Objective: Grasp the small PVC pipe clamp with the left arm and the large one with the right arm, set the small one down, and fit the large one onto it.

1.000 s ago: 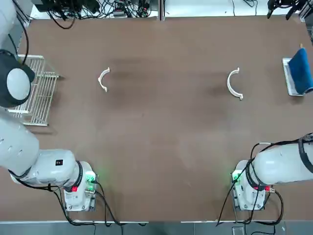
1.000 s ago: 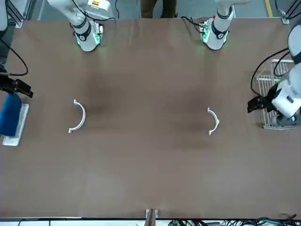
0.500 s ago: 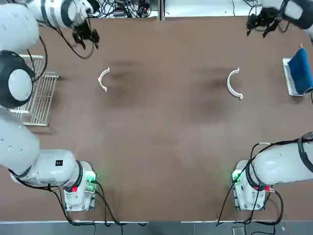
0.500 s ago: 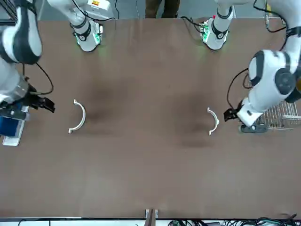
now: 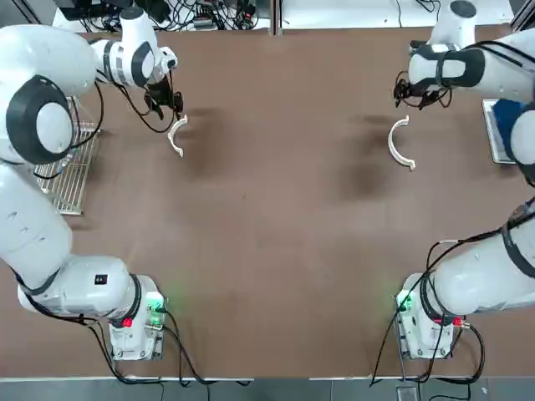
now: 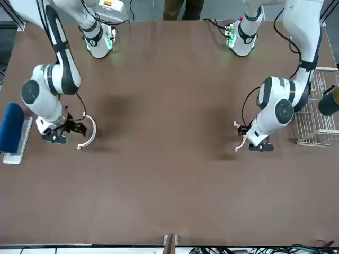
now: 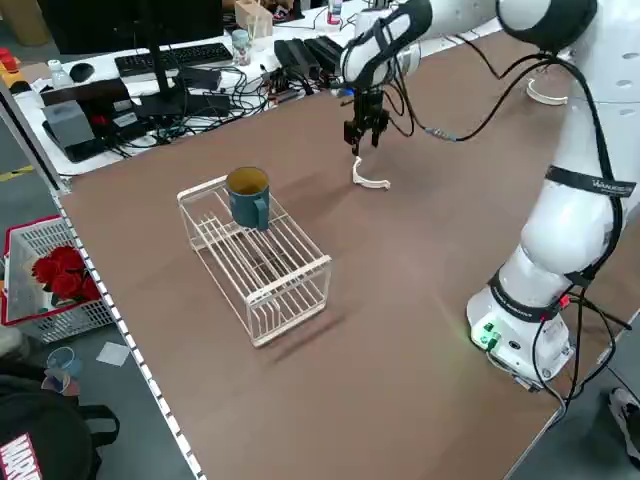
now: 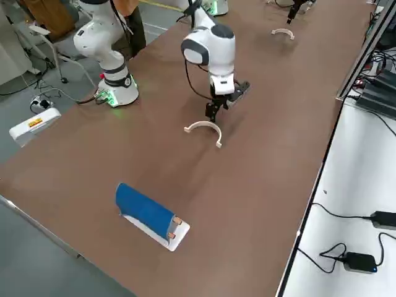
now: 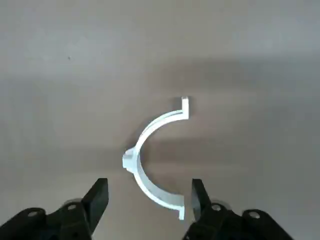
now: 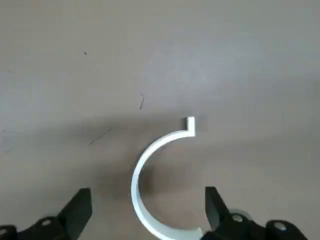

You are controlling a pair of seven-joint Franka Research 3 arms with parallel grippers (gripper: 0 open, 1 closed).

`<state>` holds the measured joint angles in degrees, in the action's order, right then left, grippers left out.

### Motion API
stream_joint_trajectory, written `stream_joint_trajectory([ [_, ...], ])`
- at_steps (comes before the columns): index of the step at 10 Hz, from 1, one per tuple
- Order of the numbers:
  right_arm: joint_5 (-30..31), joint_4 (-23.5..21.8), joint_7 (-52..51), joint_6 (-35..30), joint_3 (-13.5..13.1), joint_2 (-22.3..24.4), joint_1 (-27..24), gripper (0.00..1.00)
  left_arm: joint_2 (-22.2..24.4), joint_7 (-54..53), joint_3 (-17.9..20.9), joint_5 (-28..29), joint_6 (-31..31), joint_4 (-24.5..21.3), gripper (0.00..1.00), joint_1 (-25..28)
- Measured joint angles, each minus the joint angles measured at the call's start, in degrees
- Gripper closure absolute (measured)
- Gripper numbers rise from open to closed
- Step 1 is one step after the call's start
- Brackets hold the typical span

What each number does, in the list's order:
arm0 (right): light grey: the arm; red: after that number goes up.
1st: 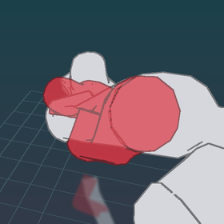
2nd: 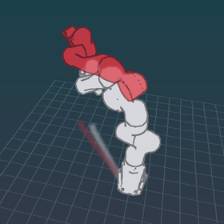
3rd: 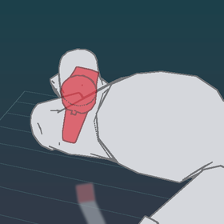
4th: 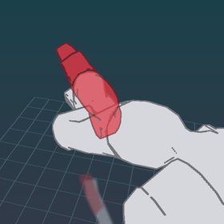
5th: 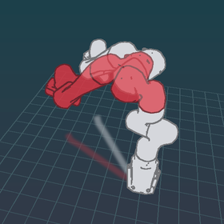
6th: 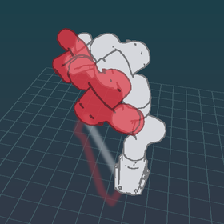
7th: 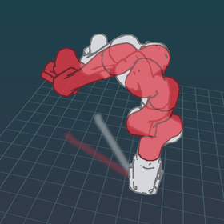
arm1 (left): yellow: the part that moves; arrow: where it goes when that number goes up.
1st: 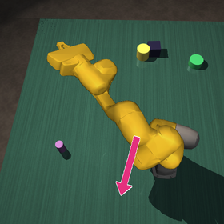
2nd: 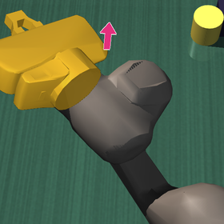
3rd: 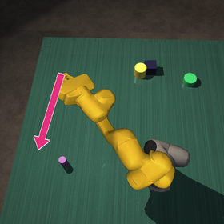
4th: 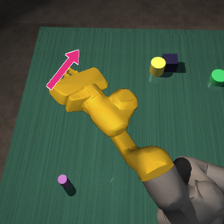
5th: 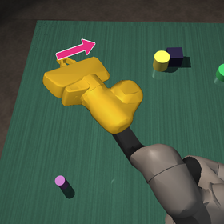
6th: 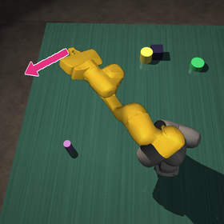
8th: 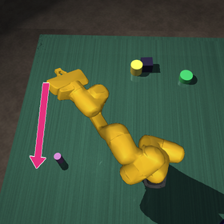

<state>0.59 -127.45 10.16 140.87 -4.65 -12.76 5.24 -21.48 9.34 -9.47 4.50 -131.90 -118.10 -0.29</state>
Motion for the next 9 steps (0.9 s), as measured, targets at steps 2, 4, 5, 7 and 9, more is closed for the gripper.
stream_joint_trajectory([
  [2, -0.02, -3.66, 1.90, 9.62, 1.22, -4.70, 0.45, 0.04, -3.36, 2.30, 0.03, 4.67, -2.81, -0.15, 0.26, 0.19],
  [4, -0.02, -6.30, 2.21, 14.67, 1.29, -7.57, 0.50, 0.11, -4.54, 3.08, 0.15, 6.27, -3.35, -0.16, 0.28, 0.49],
  [5, -0.02, -6.50, 2.29, 14.81, 1.29, -7.86, 0.50, 0.15, -4.58, 3.43, 0.15, 6.37, -4.02, -0.36, 0.29, 0.45],
  [7, -0.02, -6.76, 2.33, 14.81, 1.32, -7.85, 0.50, 0.30, -4.73, 4.08, 0.13, 6.83, -6.45, -2.03, 0.33, 0.29],
  [9, -0.02, -7.45, 2.37, 15.05, 1.55, -7.85, 0.50, 0.41, -5.22, 4.21, 0.14, 7.80, -7.39, -2.94, 0.41, 0.43],
])
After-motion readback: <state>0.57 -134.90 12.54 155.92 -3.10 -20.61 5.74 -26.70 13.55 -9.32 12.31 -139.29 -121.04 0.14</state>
